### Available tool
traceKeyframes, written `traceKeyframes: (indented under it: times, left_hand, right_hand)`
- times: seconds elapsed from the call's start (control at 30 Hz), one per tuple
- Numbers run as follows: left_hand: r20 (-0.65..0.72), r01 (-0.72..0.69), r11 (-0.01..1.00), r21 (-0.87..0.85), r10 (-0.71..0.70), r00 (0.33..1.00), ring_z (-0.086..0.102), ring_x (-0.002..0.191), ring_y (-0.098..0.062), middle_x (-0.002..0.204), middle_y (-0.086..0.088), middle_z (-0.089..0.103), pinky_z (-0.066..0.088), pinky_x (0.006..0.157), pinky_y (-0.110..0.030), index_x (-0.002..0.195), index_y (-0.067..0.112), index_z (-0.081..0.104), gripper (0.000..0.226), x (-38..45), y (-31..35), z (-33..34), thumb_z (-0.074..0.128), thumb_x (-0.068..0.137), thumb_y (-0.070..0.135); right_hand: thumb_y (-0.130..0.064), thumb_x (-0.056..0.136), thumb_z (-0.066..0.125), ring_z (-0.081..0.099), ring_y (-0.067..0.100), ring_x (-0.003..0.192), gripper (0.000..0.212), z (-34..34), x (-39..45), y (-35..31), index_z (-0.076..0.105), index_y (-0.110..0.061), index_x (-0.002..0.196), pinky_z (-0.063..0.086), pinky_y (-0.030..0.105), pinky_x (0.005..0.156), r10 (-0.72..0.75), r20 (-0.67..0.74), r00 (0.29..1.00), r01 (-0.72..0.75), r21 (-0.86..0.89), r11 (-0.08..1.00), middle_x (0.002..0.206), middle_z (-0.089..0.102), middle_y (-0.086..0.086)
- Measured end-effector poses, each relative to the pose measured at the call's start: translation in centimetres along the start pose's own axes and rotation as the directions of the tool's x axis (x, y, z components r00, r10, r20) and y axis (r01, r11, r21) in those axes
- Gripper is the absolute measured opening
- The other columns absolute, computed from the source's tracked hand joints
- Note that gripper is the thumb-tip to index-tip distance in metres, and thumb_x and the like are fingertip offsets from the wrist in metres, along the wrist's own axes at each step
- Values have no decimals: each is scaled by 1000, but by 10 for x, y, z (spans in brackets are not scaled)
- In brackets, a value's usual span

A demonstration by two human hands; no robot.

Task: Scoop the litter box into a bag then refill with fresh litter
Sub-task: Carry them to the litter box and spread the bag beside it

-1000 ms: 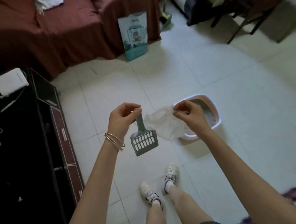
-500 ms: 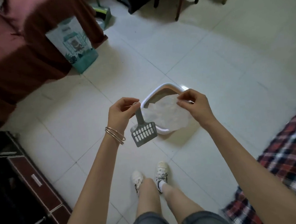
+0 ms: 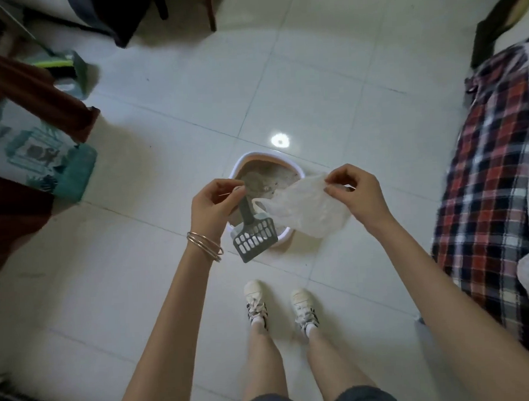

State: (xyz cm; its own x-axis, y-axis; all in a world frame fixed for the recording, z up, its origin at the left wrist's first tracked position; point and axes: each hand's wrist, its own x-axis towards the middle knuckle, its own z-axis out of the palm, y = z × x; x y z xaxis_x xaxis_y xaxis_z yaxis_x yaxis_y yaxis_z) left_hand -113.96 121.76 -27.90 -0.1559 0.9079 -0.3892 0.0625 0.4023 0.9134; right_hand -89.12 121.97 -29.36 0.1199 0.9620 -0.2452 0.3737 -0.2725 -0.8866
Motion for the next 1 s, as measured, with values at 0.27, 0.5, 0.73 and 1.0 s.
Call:
traceKeyframes:
  times: [0.27,0.5,0.73,1.0]
  left_hand:
    - [81,-20,998,52,16,997,61,76,-18,81,-3,66,55,77,-35,77,21,67,12,65,-53,21,68,79,9]
    - [70,-22,1000,10,21,997,57,67,-10,72,2,63,51,63,-20,77,17,65,13,137,-195,65,67,79,5]
    - [80,-18,1000,18,17,997,55,68,-12,65,8,62,49,66,-26,74,22,66,15,234,-373,102,68,79,8]
    - [47,-75,997,9,75,996,57,69,-10,66,13,65,49,67,-24,76,24,66,12,308,-508,121,69,79,12]
  right_hand:
    - [-3,76,70,58,-3,76,27,19,21,65,60,-28,73,46,15,75,75,-119,990,-71,36,997,79,64,-14]
    - [-4,77,69,57,-6,73,21,63,62,209,60,-23,76,43,9,70,71,-123,990,-71,10,997,79,64,-13]
    - [-3,77,70,55,-7,69,26,119,125,397,58,-26,72,44,11,72,79,-167,983,-74,36,997,80,64,-5]
    - [2,77,70,55,-7,67,30,171,186,532,59,-25,73,45,11,70,0,-190,982,21,108,994,74,62,-12]
